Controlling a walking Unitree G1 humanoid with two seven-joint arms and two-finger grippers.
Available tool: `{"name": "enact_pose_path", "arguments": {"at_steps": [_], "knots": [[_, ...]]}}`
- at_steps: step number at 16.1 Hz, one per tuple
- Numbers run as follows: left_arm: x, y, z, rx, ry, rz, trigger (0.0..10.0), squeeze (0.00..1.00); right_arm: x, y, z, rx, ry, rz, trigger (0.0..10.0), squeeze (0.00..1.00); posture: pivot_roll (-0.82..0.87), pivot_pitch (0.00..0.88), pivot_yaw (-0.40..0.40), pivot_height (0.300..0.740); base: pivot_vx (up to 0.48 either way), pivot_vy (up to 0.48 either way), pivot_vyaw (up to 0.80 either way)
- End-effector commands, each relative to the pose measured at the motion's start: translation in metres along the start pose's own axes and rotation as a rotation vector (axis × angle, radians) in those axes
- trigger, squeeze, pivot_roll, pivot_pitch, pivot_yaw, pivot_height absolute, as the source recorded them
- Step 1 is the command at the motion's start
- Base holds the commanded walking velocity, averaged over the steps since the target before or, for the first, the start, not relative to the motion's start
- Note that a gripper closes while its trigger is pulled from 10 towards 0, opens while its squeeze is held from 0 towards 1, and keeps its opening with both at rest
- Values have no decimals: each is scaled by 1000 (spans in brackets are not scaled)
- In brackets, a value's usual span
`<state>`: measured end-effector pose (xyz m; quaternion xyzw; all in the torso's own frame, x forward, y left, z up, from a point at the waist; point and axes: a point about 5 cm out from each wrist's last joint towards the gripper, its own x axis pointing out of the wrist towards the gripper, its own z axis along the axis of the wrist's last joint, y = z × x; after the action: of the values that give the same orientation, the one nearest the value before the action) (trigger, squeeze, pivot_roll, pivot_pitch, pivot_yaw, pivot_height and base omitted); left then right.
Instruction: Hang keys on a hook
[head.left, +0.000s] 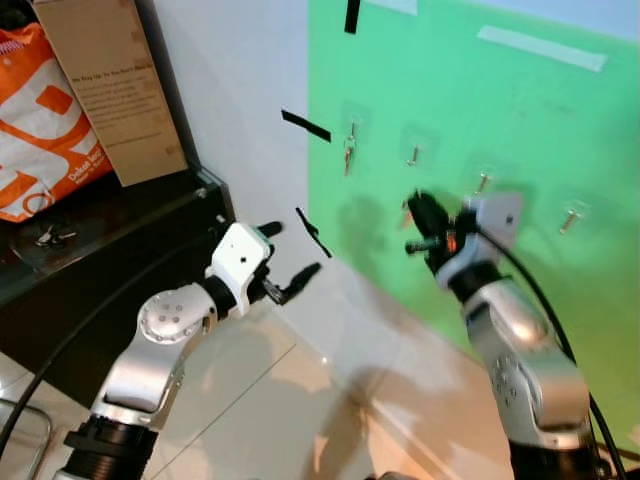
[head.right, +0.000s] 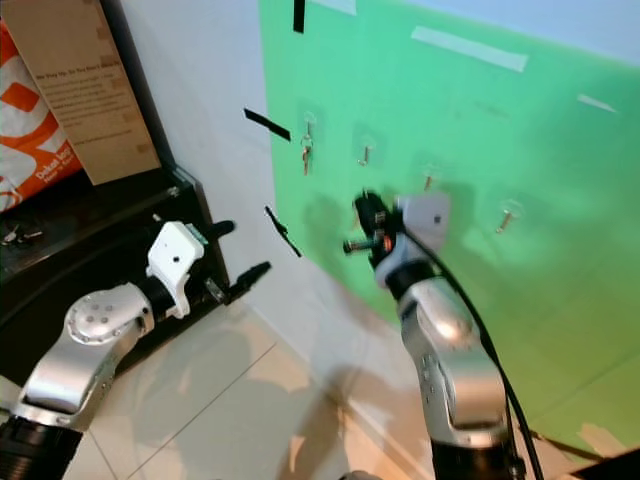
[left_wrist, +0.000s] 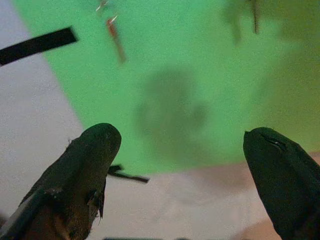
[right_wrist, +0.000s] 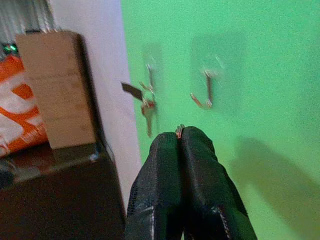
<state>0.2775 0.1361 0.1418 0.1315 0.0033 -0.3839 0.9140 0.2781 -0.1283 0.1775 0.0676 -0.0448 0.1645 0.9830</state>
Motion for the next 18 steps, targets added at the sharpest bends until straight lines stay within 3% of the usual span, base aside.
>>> {"name": "enact_pose_path", "arguments": {"at_steps": [1,5,12,18], "knots": [[-1,-3,4,-11,-7,-61,10000,0,5,0,0,34,14,-5,10000,0,-16,0,33,740,0,0,0],[-6,-3,6,-35,-7,-112,10000,0,18,7,10,177,0,38,10000,0,0,0,30,740,0,0,0],[-7,-3,7,-54,-3,-121,10000,0,31,19,15,232,10,100,10000,0,7,0,23,740,0,0,0],[-6,-3,8,-60,0,-127,10000,0,40,10,14,267,14,6,10000,0,7,0,23,740,0,0,0]]}}
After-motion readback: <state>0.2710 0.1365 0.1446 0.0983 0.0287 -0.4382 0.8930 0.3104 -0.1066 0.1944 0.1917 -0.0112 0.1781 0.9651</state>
